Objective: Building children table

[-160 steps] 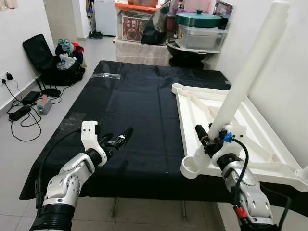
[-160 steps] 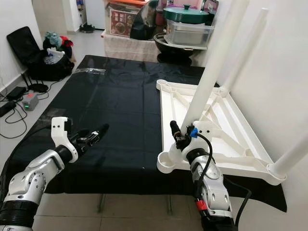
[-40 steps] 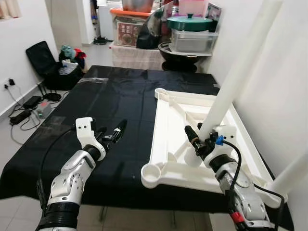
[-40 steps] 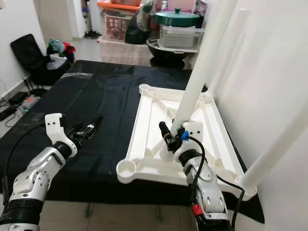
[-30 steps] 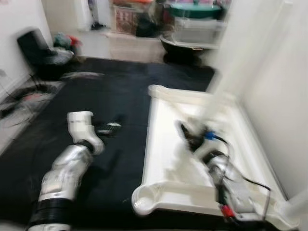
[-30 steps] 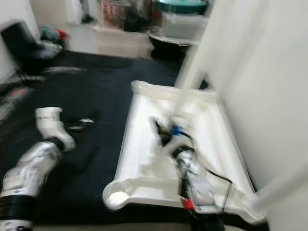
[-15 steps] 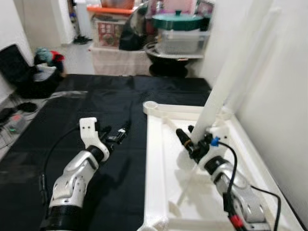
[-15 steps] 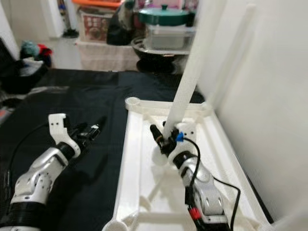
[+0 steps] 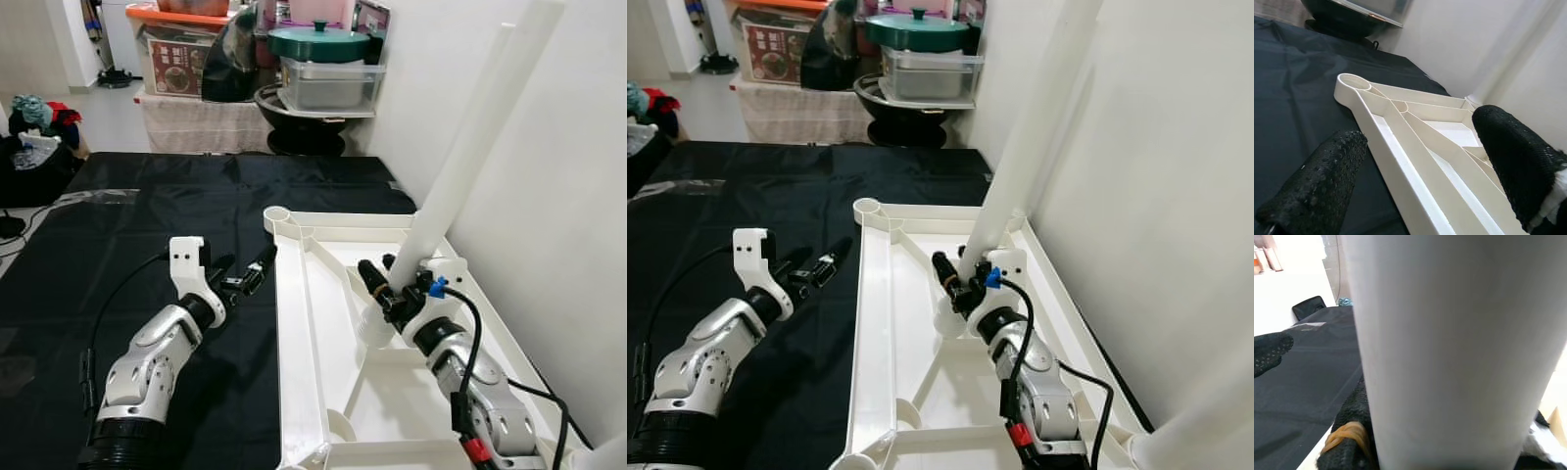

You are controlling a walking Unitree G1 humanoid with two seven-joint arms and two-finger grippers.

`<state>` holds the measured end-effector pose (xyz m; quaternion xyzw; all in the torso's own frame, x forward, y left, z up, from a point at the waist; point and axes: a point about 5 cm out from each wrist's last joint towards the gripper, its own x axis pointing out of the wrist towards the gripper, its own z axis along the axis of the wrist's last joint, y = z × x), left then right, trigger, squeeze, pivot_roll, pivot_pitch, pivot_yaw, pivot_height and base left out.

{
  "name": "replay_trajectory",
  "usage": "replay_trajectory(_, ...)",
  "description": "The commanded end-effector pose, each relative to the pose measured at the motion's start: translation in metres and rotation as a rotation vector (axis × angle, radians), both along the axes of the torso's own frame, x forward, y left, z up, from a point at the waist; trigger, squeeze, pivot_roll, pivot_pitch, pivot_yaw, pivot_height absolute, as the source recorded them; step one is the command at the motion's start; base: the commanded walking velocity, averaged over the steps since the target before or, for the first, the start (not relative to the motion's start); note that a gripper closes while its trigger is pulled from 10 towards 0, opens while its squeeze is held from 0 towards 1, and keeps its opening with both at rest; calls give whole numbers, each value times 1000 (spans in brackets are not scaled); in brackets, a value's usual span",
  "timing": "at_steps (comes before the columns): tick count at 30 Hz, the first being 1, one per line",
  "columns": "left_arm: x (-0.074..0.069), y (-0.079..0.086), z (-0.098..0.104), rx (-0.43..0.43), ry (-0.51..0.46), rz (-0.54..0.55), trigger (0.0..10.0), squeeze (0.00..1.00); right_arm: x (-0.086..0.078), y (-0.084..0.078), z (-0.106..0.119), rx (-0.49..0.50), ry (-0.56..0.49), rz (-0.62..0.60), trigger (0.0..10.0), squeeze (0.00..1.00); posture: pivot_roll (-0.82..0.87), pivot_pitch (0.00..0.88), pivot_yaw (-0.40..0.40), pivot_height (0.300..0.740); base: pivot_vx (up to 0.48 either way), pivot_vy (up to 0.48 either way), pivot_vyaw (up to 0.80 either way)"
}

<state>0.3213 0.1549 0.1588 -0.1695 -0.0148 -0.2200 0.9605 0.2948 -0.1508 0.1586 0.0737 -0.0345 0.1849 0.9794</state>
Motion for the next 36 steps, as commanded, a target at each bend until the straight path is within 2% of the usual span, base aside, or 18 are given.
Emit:
replay_trajectory(1,-2,-1,-1,-14,8,-13,10000,0,-1,1,3,1,-4,4,0,0,62,0,-96,740,-480,0,0)
replay_trajectory(11,-2,-1,2,-26,-5,-17,10000,0,-2,1,4,1,-11,6,0,0,61,0,-92,740,-85,0,0)
replay_trajectory(31,0,0,-7,-5,48,-2,10000,0,-6,-5,2,22,26,9,0,0,56,0,-90,740,0,0,0)
replay_trajectory(34,-1,0,-9,3,50,-7,10000,0,-13,-9,5,12,28,39,0,0,54,0,-87,740,0,0,0)
replay_trajectory(36,-3,0,-11,16,57,-17,10000,0,-28,-15,7,-31,38,155,275,0,46,0,-83,740,0,0,0)
